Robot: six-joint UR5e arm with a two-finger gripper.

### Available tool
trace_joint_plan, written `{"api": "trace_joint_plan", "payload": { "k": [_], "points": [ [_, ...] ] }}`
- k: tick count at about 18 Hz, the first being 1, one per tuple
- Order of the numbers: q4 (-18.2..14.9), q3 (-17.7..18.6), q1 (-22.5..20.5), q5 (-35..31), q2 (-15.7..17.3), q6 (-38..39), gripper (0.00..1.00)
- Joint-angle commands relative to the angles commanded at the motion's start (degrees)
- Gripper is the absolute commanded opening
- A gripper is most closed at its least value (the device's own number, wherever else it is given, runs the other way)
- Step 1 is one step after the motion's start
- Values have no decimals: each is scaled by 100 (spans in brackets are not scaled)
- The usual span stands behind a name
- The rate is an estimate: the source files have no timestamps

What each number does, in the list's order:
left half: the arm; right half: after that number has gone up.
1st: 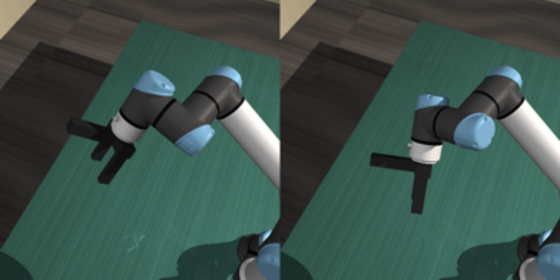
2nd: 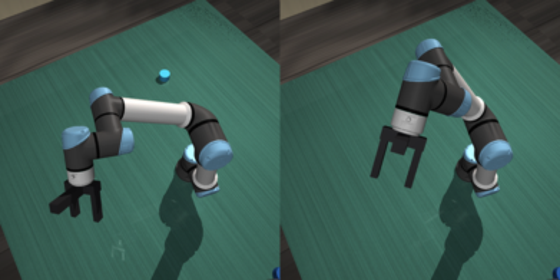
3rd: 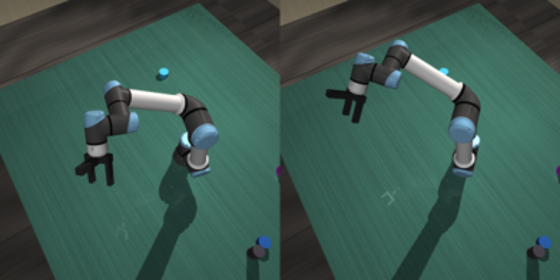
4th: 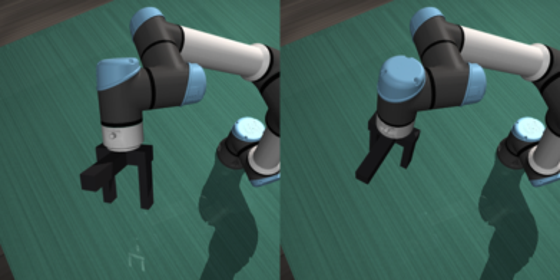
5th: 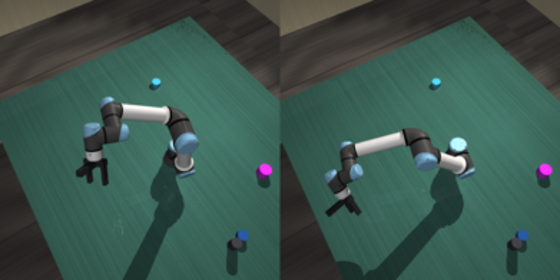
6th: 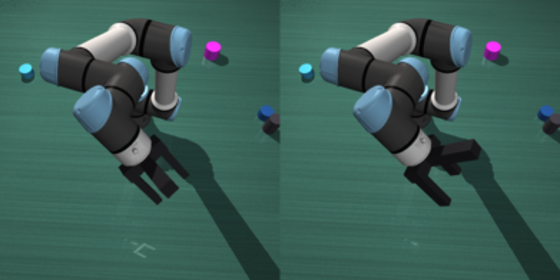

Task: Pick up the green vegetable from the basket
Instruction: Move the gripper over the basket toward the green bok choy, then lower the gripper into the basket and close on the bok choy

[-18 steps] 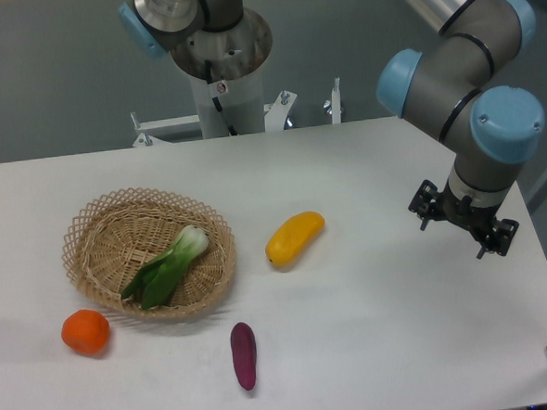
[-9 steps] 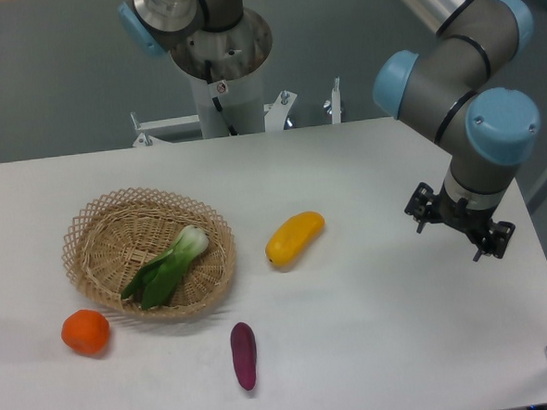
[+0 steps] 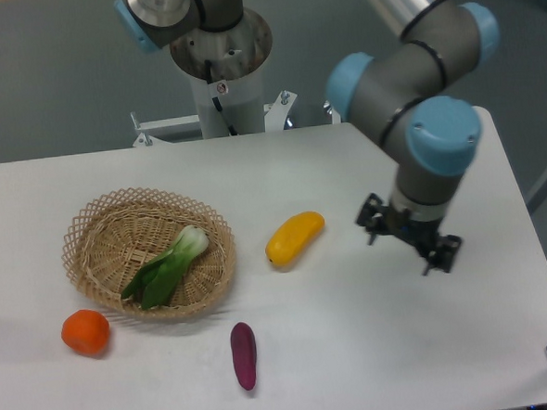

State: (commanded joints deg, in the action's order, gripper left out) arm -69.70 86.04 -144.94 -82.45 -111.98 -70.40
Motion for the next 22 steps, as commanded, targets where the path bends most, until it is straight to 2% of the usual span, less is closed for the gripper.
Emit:
{"api": "trace_joint_plan", "payload": {
  "k": [4, 6, 11, 15, 19, 22],
  "points": [
    [-9, 448, 474, 45, 263, 61, 100],
    [-9, 624, 825, 36, 335, 472, 100],
    [-9, 713, 1581, 27, 238, 975, 100],
    [0, 1011, 1986, 19, 247, 1501, 100],
    [44, 1214, 2206, 10, 203, 1959, 100],
    [96, 1231, 2338, 10, 2, 2197, 100]
  ]
}}
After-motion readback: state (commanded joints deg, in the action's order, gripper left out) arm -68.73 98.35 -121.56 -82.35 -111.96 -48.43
